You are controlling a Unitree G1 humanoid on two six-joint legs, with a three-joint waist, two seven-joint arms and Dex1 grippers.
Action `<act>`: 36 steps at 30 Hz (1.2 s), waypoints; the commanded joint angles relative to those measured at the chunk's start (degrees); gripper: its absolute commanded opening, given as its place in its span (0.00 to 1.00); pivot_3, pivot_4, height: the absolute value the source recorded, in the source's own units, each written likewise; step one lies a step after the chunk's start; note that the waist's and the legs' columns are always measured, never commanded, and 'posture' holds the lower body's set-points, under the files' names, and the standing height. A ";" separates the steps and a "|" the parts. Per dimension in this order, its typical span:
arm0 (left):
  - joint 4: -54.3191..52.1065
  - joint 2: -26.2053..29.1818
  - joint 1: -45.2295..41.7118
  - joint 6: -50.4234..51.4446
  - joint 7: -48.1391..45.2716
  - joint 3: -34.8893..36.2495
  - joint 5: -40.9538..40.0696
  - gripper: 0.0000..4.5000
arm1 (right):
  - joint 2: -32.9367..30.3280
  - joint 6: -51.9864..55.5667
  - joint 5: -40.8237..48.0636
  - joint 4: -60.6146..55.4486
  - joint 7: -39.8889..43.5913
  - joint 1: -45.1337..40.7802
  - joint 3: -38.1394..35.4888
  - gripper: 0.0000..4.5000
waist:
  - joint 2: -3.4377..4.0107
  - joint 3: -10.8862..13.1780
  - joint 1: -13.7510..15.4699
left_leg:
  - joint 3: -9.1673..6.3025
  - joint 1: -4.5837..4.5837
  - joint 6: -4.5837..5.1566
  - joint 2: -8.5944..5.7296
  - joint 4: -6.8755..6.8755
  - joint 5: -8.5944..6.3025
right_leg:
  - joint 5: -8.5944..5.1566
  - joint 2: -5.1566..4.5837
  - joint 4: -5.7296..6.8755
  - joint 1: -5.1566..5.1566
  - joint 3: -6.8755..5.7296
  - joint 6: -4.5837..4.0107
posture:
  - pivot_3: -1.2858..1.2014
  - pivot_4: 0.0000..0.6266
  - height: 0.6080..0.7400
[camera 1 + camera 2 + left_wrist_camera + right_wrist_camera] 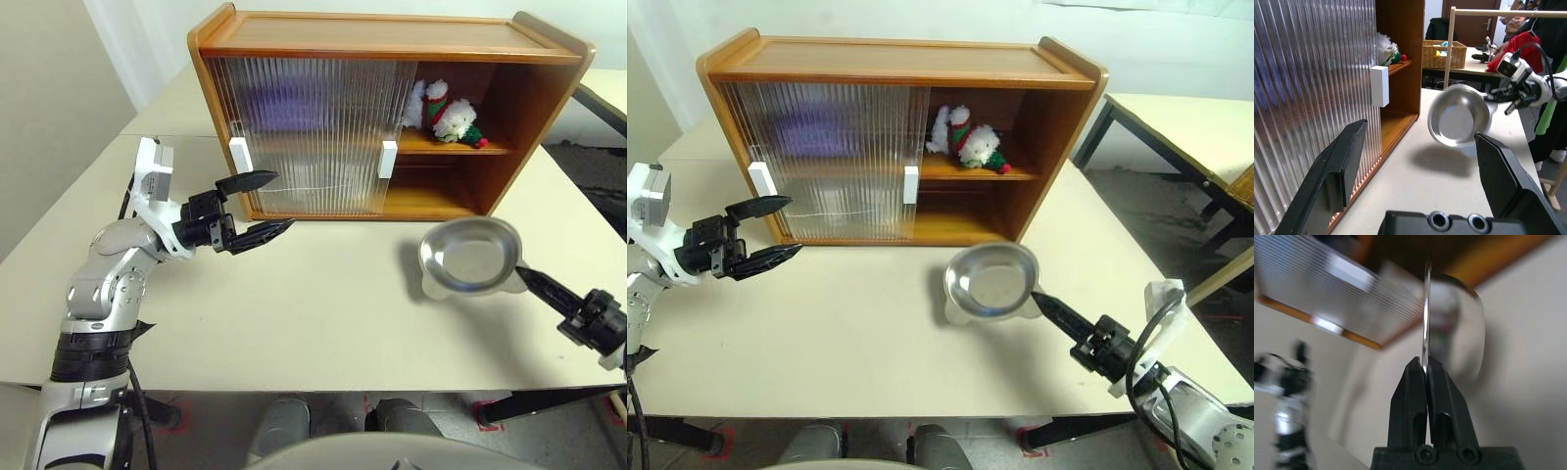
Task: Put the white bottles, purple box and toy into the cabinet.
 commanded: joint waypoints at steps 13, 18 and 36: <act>0.46 0.38 -0.62 -0.33 -0.65 -0.21 0.65 1.00 | 8.23 -13.43 12.86 2.56 -18.86 -7.05 3.62 0.01 | 0.02 -0.01 0.09 | -0.09 -0.03 0.04 0.00 0.00 -0.02 | 0.07 -0.02 0.00 -0.06 0.02 0.11 | 0.58 0.00 1.00; 0.31 0.49 -0.77 -0.12 -0.65 -0.38 0.68 1.00 | 12.19 -17.03 12.15 3.50 -22.42 -11.23 5.77 0.01 | 0.05 -0.02 -0.01 | -0.20 -0.07 0.04 0.03 -0.01 -0.03 | 0.12 -0.03 0.00 -0.14 0.07 0.15 | 0.58 0.00 1.00; -1.35 0.90 -0.37 0.81 0.44 0.01 0.19 1.00 | 21.46 -25.73 2.32 6.80 -27.09 -19.90 10.43 0.01 | 0.12 -0.03 0.09 | -1.27 -0.19 0.04 -0.02 -0.10 -0.04 | 0.61 -0.07 -0.03 -0.24 0.15 -0.12 | 0.58 0.00 1.00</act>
